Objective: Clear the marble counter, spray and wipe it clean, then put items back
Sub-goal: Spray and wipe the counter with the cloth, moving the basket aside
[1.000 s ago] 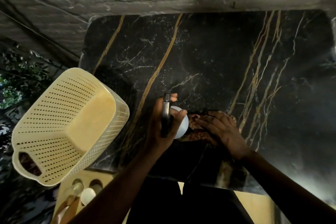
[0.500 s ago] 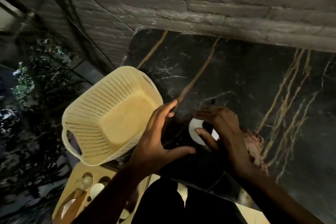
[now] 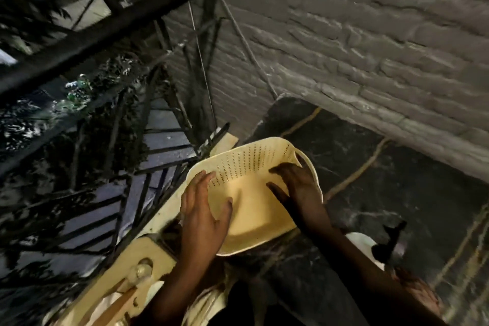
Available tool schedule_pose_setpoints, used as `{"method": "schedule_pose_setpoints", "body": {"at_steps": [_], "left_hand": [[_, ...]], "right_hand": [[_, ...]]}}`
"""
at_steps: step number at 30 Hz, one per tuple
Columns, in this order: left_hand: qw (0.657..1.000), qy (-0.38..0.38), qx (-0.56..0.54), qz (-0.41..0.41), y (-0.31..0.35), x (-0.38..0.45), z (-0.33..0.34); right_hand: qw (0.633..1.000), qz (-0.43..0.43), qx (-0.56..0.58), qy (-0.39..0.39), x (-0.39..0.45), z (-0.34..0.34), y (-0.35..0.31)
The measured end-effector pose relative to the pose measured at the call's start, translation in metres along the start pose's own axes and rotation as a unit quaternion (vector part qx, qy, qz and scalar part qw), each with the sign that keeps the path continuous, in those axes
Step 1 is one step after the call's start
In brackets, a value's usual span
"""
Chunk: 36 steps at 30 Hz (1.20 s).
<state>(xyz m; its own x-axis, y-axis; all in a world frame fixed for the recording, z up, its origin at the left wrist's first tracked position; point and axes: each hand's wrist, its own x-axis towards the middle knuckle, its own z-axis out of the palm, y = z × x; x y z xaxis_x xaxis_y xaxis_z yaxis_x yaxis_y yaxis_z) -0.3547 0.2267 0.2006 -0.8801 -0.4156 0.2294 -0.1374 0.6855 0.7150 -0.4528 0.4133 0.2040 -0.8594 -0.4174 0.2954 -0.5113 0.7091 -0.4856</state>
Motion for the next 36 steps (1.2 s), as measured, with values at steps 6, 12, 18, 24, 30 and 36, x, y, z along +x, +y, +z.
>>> {"method": "schedule_pose_setpoints", "body": {"at_steps": [6,12,18,24,30,36], "left_hand": [[0.992,0.032,-0.009,-0.12,-0.011,0.002,0.007],[0.95,0.043,-0.153,-0.267,-0.01,0.009,0.008],[0.931,0.053,-0.177,-0.315,-0.01,0.038,0.013],[0.948,0.041,-0.199,-0.244,0.03,0.09,0.029],[0.974,-0.058,-0.179,-0.128,0.105,0.14,0.088],[0.978,-0.155,-0.127,-0.047,0.182,0.14,0.166]], "right_hand": [[0.987,0.077,-0.143,-0.018,0.001,0.017,0.033],[0.987,0.157,-0.027,-0.035,0.008,0.014,0.035],[0.945,0.311,0.099,-0.03,0.036,-0.003,0.029],[0.956,0.289,0.031,0.035,0.065,-0.043,0.056],[0.934,0.326,0.09,0.119,0.05,-0.116,0.129],[0.896,0.398,0.082,0.178,-0.014,-0.166,0.198]]}}
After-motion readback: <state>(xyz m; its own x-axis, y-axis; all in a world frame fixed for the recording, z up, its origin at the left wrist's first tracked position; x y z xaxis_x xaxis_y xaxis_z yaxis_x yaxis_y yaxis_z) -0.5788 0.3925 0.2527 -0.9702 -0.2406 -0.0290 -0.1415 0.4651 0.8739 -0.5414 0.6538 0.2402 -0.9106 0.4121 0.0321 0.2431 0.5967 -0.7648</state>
